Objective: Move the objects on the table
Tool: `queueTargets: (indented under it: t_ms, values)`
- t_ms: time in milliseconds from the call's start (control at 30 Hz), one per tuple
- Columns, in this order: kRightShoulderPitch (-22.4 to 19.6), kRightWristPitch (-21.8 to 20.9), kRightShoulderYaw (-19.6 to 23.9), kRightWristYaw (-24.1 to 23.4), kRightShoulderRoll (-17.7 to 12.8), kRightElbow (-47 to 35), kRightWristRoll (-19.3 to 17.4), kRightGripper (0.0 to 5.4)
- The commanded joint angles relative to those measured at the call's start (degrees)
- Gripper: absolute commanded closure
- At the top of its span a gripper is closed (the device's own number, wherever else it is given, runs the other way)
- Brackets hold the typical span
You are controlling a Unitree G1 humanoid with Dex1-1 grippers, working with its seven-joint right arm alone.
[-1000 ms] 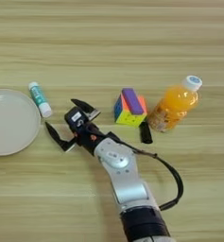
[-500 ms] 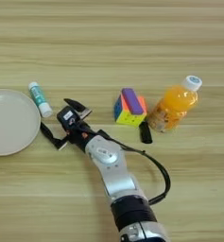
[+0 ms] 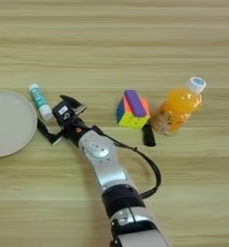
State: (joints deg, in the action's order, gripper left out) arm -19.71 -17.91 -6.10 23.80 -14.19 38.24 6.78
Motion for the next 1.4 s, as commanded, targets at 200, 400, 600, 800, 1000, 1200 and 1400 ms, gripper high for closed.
queueTargets:
  t_ms: [200,400,600,800,1000,1200,1400]
  values:
    - [-4.4,-0.5,-0.8,-2.9,1.3,8.6,1.3,0.02]
    - [-6.2,0.5,-0.1,-2.9,2.0,13.8,0.0,0.39]
    - [-7.4,4.1,1.4,0.5,2.7,18.1,-3.3,0.99]
    - [-8.0,5.7,1.9,2.2,2.8,19.4,-4.9,1.69]
    - [-8.3,5.8,2.1,1.7,2.7,20.0,-5.3,2.35]
    - [-8.1,4.6,2.7,-1.3,1.7,18.0,-4.9,3.03]
    - [-7.0,5.1,4.3,-2.8,0.6,14.8,-5.9,3.67]
